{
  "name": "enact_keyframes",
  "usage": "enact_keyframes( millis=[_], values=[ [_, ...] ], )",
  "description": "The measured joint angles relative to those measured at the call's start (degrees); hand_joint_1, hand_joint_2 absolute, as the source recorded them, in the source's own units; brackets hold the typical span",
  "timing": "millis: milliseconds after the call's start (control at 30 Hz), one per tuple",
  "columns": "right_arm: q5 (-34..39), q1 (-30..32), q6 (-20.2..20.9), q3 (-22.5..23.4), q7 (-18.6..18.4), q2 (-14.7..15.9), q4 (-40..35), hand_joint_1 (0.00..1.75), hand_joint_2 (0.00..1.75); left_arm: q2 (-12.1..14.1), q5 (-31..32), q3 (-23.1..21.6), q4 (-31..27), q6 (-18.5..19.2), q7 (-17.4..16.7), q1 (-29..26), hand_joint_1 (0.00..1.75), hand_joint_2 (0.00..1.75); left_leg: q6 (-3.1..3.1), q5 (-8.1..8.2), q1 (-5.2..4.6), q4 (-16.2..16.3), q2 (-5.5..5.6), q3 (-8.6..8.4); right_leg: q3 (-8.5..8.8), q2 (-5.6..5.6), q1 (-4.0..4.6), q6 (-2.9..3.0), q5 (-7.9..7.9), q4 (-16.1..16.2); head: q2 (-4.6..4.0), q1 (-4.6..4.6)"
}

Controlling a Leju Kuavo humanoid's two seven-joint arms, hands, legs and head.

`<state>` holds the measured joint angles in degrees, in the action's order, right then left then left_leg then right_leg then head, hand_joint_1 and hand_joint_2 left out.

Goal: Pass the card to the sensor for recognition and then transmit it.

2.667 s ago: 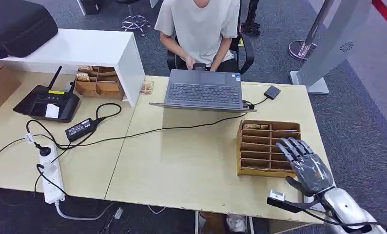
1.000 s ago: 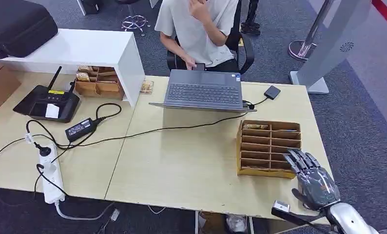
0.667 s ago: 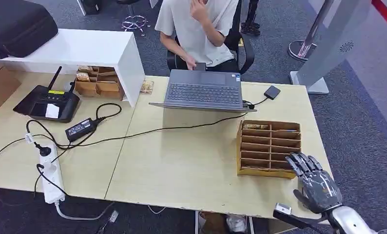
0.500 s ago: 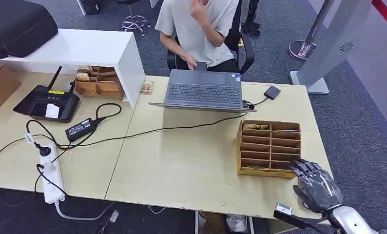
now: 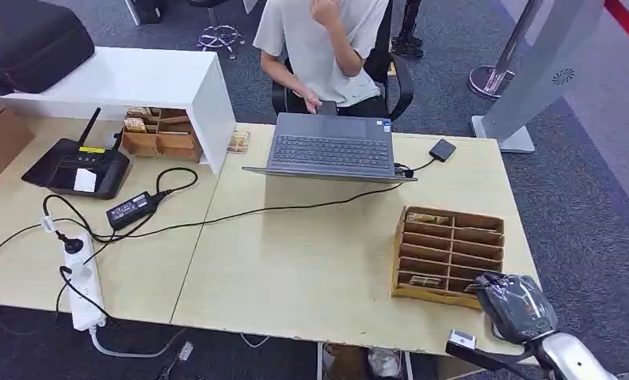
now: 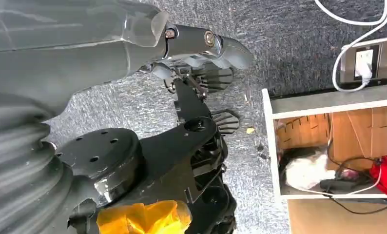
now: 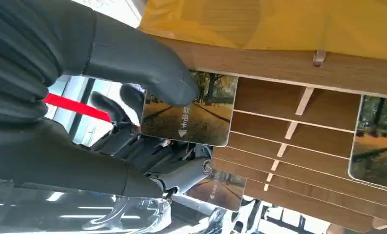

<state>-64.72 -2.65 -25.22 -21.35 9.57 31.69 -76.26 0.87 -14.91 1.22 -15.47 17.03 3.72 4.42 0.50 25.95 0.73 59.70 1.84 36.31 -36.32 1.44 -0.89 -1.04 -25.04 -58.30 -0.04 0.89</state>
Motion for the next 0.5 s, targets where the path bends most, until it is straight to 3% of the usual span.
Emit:
enact_keyframes(
  millis=[500],
  values=[
    [1.09,1.06,0.76,0.37,0.83,0.00,-0.96,1.68,1.75,-0.24,0.77,0.00,0.00,-0.29,1.31,0.02,0.00,1.75,0.00,0.01,0.00,0.00,0.01,-0.01,0.00,0.00,0.00,-0.03,-0.03,0.01,0.00,-0.02]
  ],
)
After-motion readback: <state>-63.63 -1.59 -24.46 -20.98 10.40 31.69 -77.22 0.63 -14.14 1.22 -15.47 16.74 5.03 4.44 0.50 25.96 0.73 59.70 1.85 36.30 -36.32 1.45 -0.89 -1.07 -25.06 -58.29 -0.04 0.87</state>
